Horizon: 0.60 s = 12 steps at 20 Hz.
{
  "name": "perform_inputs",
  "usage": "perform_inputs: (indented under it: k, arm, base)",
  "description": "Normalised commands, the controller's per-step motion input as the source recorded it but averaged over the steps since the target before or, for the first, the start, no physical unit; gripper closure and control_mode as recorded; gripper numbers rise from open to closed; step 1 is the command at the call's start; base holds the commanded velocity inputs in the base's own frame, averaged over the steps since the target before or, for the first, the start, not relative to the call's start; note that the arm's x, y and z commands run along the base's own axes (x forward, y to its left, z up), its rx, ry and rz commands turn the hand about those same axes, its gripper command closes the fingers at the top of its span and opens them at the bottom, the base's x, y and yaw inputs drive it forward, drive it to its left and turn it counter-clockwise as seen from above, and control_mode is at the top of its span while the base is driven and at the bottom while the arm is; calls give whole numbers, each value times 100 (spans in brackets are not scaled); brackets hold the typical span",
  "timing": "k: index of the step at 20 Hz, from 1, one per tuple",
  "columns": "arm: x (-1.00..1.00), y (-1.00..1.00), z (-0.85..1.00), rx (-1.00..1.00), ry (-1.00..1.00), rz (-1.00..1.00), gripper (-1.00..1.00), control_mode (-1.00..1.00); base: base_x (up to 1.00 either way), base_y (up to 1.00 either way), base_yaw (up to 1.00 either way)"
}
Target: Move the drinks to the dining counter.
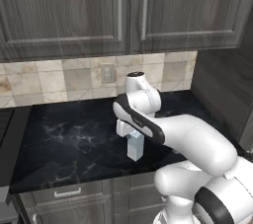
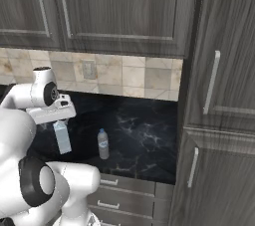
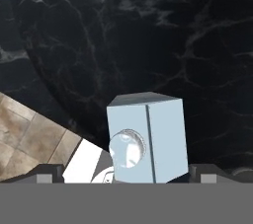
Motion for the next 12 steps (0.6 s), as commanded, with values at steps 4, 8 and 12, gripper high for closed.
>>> perform_inputs:
  k: [4,8,12]
  arm:
    - [0,-3,0,0,0,0,-100,-100]
    - [0,0,0,0,0,0,-100,-100]
    - [0,0,-1,0,0,0,-100,-100]
  base:
    - [0,0,0]
    - [0,0,0]
    - [0,0,0]
